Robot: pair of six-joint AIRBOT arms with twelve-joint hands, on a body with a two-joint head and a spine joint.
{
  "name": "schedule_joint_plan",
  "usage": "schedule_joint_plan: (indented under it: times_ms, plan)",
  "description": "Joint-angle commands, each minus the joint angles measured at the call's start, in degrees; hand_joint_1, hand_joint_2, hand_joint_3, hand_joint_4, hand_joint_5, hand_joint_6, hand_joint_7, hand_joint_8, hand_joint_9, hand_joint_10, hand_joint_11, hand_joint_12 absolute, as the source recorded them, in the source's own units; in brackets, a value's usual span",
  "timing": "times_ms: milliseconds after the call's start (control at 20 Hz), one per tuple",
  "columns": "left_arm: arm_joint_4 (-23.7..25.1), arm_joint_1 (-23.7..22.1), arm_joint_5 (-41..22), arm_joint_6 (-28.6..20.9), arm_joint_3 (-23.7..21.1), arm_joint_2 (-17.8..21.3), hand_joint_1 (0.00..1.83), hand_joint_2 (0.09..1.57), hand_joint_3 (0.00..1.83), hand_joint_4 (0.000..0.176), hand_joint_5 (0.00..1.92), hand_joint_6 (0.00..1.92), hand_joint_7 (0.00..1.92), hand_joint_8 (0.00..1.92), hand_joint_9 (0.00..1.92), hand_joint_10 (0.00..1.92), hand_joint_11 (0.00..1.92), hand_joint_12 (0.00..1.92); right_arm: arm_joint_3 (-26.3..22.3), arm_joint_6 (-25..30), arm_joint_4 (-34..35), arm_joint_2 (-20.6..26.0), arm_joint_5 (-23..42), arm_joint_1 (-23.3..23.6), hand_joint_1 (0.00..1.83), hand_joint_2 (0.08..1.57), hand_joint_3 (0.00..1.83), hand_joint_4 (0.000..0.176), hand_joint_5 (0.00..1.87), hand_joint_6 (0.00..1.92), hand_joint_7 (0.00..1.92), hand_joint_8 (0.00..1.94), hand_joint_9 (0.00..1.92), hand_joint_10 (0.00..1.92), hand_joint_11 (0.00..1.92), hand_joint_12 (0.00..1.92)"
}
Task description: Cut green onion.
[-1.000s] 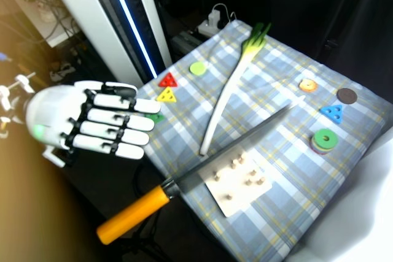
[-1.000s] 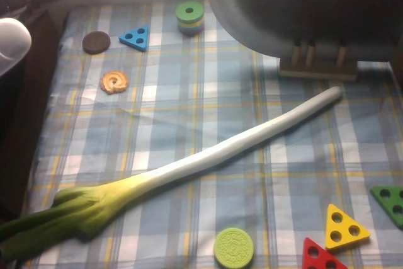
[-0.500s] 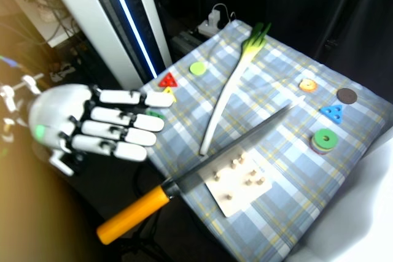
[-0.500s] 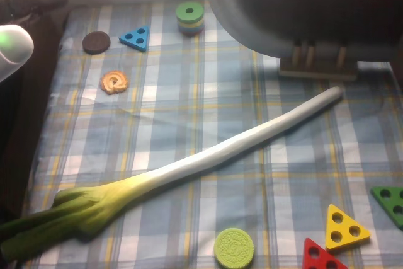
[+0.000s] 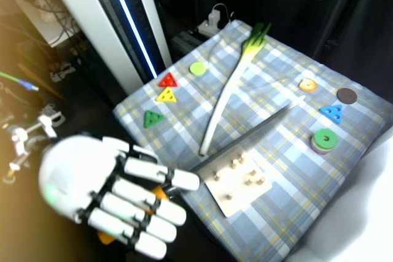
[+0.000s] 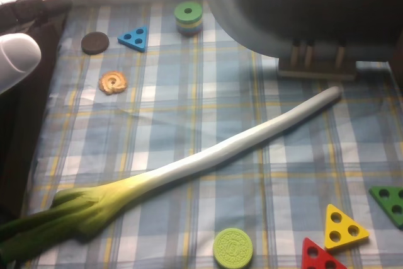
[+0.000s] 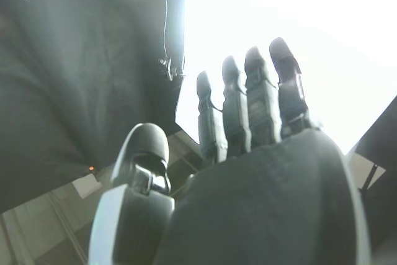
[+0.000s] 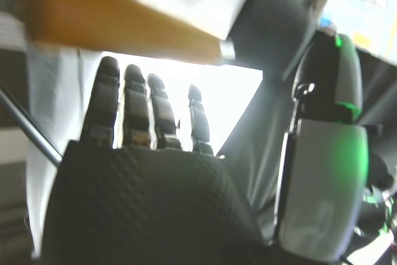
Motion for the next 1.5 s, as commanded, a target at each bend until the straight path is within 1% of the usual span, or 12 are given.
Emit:
schedule_joint_plan:
  times_ms: [0,300,400,450,500,650,700,850,900,1000,1150,1450]
  plan:
    - [-0.5,-0.4,-6.9,-0.7,0.4,-0.3,0.15,1.36,0.0,0.066,0.45,0.0,0.37,0.0,0.28,0.0,0.0,0.61,1.0,-0.2,0.7,-0.3,4.5,1.4,1.07,0.89,0.01,0.176,0.0,0.0,0.0,0.0,0.0,0.0,0.0,0.0]
    - [0.3,-0.4,-5.8,-2.0,0.8,-0.3,0.19,1.36,0.0,0.102,0.43,0.0,0.36,0.0,0.28,0.0,0.0,0.64,3.7,-0.2,0.6,-2.4,1.2,4.6,1.05,0.94,0.01,0.171,0.08,0.01,0.22,0.02,0.09,0.01,0.0,0.0]
    - [0.3,-0.4,-5.7,-2.2,0.8,-0.4,0.22,1.36,0.0,0.106,0.43,0.0,0.35,0.0,0.28,0.0,0.0,0.66,4.3,-0.3,0.6,-2.8,0.5,5.6,1.04,0.94,0.0,0.121,0.33,0.01,0.43,0.01,0.26,0.01,0.05,0.04]
    - [0.3,-0.4,-5.6,-2.2,0.9,-0.4,0.2,1.36,0.0,0.108,0.44,0.0,0.35,0.0,0.28,0.0,0.0,0.67,4.4,-0.4,0.6,-2.9,0.4,5.9,1.04,0.98,0.01,0.029,0.53,0.03,0.59,0.02,0.47,0.01,0.17,0.33]
    - [0.4,-0.4,-5.5,-2.2,0.9,-0.4,0.2,1.36,0.0,0.116,0.43,0.0,0.34,0.0,0.27,0.0,0.0,0.67,4.6,-0.7,0.6,-3.0,0.1,6.2,1.04,1.03,0.0,0.0,0.67,0.02,0.66,0.01,0.58,0.0,0.17,0.66]
    - [0.4,-0.4,-5.4,-2.3,1.0,-0.4,0.24,1.36,0.0,0.103,0.45,0.0,0.36,0.0,0.29,0.0,0.0,0.68,5.3,-1.0,0.6,-3.8,-0.7,6.8,1.03,1.07,0.0,0.0,0.86,0.02,0.78,0.01,0.74,0.03,0.3,1.09]
    - [0.4,-0.4,-5.3,-2.3,1.0,-0.4,0.24,1.37,0.0,0.09,0.47,0.0,0.38,0.0,0.3,0.01,0.0,0.7,5.4,-1.1,0.6,-4.0,-0.8,7.0,1.07,1.13,0.0,0.0,0.95,0.79,0.87,0.01,0.85,0.06,0.53,1.01]
    - [0.4,-0.4,-5.3,-2.3,1.0,-0.4,0.27,1.36,0.0,0.075,0.46,0.0,0.38,0.0,0.28,0.0,0.0,0.68,5.6,-1.2,0.7,-4.4,-1.1,7.2,1.06,1.12,0.0,0.034,0.95,1.03,1.08,0.19,0.91,0.61,0.61,1.34]
    - [0.4,-0.4,-5.3,-2.3,1.0,-0.4,0.25,1.37,0.0,0.075,0.45,0.0,0.36,0.0,0.28,0.0,0.0,0.67,5.8,-1.3,0.7,-4.6,-1.4,7.2,0.95,1.08,0.0,0.0,0.94,0.92,0.92,0.93,0.77,1.33,0.6,1.72]
    - [0.4,-0.4,-5.3,-2.4,1.0,-0.5,0.22,1.37,0.0,0.076,0.45,0.0,0.36,0.0,0.28,0.0,0.0,0.67,6.1,-1.4,0.8,-4.8,-1.8,7.3,0.89,1.06,0.0,0.0,0.95,0.92,0.87,1.32,0.79,1.66,0.7,1.88]
    - [0.3,-0.4,-5.3,-2.6,1.0,-0.6,0.22,1.38,0.0,0.099,0.42,0.0,0.36,0.0,0.28,0.0,0.0,0.65,6.2,-1.9,1.1,-4.9,-2.0,7.3,0.85,1.01,0.0,0.0,0.93,1.87,1.08,1.94,1.2,1.92,1.28,1.92]
    - [0.1,-0.4,-5.3,-2.8,1.0,-0.8,0.27,1.38,0.0,0.101,0.43,0.0,0.37,0.0,0.28,0.0,0.0,0.62,6.0,-3.3,1.5,-4.9,-2.1,7.4,0.83,1.1,0.01,0.11,1.06,1.92,1.24,1.94,1.38,1.92,1.43,1.92]
